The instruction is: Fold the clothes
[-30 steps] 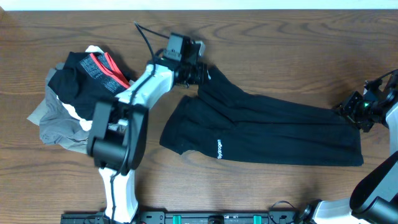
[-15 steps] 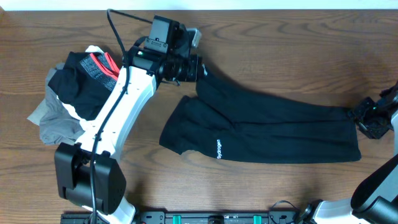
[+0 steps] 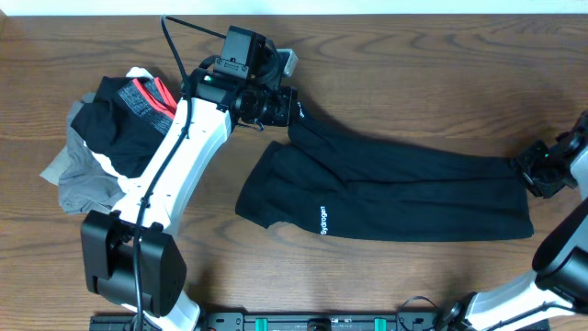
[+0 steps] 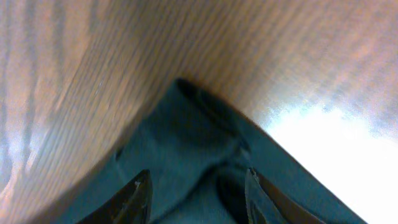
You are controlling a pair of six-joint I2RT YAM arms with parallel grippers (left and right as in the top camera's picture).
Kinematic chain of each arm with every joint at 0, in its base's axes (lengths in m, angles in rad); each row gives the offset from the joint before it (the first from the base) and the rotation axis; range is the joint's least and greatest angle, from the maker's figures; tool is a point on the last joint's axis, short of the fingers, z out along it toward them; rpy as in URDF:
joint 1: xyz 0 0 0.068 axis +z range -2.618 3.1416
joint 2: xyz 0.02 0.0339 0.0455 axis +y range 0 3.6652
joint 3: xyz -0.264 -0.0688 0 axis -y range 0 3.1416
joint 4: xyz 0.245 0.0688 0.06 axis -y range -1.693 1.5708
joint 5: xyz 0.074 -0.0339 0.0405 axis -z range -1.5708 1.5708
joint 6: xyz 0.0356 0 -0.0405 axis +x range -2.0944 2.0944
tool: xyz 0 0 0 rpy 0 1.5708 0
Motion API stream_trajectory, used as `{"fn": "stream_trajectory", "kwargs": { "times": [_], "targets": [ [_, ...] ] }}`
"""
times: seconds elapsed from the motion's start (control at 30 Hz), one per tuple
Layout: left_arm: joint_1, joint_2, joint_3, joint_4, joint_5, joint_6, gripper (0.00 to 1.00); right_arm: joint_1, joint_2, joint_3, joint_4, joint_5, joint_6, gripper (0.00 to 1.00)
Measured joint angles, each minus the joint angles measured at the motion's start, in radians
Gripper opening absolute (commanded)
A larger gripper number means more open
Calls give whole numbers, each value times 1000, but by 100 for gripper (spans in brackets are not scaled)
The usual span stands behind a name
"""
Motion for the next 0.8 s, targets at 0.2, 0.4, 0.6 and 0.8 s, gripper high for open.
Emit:
{"fn": "stream_trajectory", "kwargs": {
  "times": [0.2, 0.4, 0.6, 0.8],
  "targets": [
    [0, 0, 0, 0, 0, 2, 6, 0, 46, 0, 30, -12, 17, 25],
    [0, 0, 0, 0, 0, 2, 6, 0, 48, 0, 45, -19, 26, 10],
    [0, 0, 0, 0, 0, 2, 6, -1, 48, 0, 87, -25, 31, 2],
    [0, 0, 0, 0, 0, 3, 6, -26, 48, 0, 72, -43, 29, 1]
  ]
}}
